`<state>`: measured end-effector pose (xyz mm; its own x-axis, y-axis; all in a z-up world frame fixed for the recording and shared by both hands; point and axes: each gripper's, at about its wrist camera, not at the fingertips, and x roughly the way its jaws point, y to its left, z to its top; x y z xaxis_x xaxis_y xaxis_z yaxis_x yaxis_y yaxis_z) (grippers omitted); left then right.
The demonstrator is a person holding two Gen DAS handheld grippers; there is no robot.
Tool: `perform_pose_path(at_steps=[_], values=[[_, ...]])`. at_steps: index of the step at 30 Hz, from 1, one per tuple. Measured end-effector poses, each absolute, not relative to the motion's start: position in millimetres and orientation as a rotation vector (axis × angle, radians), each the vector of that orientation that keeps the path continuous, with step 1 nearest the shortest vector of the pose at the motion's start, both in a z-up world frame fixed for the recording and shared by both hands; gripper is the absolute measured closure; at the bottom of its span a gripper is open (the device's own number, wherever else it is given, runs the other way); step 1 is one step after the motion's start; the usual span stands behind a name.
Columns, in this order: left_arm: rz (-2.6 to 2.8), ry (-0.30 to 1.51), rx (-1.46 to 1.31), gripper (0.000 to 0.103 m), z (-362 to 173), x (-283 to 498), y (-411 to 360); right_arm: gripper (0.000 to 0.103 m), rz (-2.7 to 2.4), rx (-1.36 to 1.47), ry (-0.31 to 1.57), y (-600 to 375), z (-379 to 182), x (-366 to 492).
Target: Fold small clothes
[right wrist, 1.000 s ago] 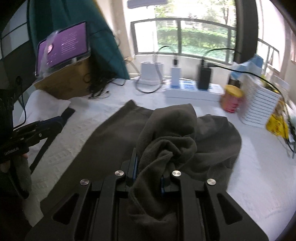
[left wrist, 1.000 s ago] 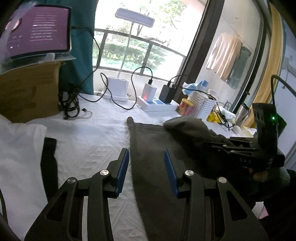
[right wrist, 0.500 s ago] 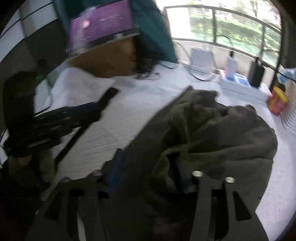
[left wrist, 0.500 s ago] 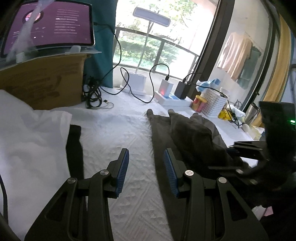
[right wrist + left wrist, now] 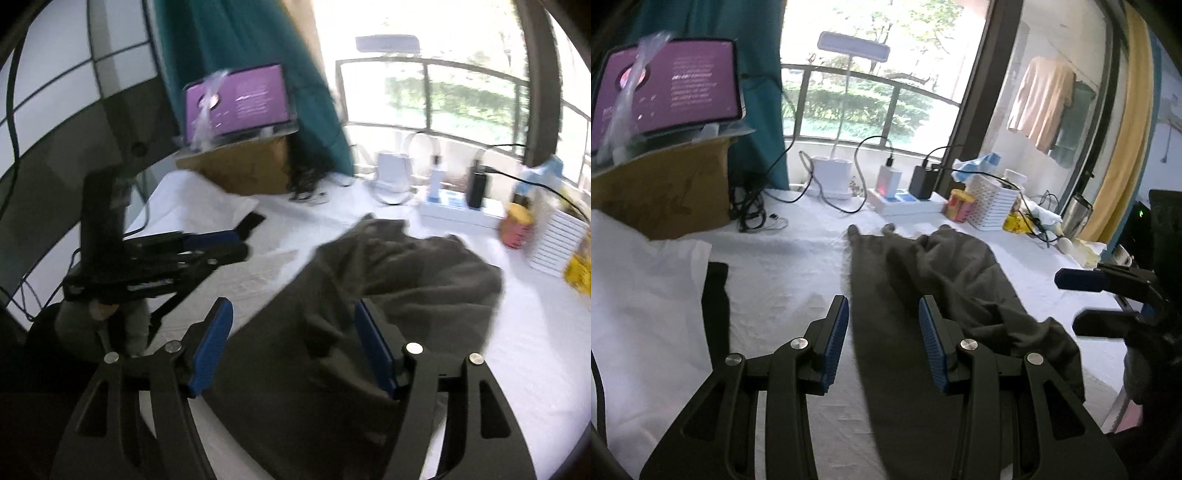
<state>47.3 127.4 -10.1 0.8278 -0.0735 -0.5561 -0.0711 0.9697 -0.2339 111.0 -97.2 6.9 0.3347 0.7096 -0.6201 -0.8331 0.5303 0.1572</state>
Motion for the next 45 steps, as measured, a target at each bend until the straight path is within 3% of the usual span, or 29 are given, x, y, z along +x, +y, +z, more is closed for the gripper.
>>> perform_pose_path(at_steps=[12, 25, 27, 28, 38, 45], values=[[-0.177, 0.596, -0.166, 0.061, 7, 76, 56, 0.034, 0.711, -0.107, 0.836, -179, -59, 156], [-0.351, 0.881, -0.167, 0.061, -64, 106, 11, 0.034, 0.678, -0.037, 0.825, -211, -65, 157], [-0.368, 0.847, -0.168, 0.088, -61, 98, 16, 0.034, 0.682, -0.046, 0.827, -208, -65, 154], [-0.372, 0.830, -0.161, 0.096, -57, 92, 19, 0.034, 0.687, -0.052, 0.828, -206, -66, 152], [-0.273, 0.739, -0.135, 0.096, -12, 23, 67, 0.034, 0.734, -0.113, 0.869, -183, -79, 138], [-0.196, 0.852, -0.166, 0.096, -50, -8, 87, 0.034, 0.752, -0.170, 0.911, -172, -96, 127]])
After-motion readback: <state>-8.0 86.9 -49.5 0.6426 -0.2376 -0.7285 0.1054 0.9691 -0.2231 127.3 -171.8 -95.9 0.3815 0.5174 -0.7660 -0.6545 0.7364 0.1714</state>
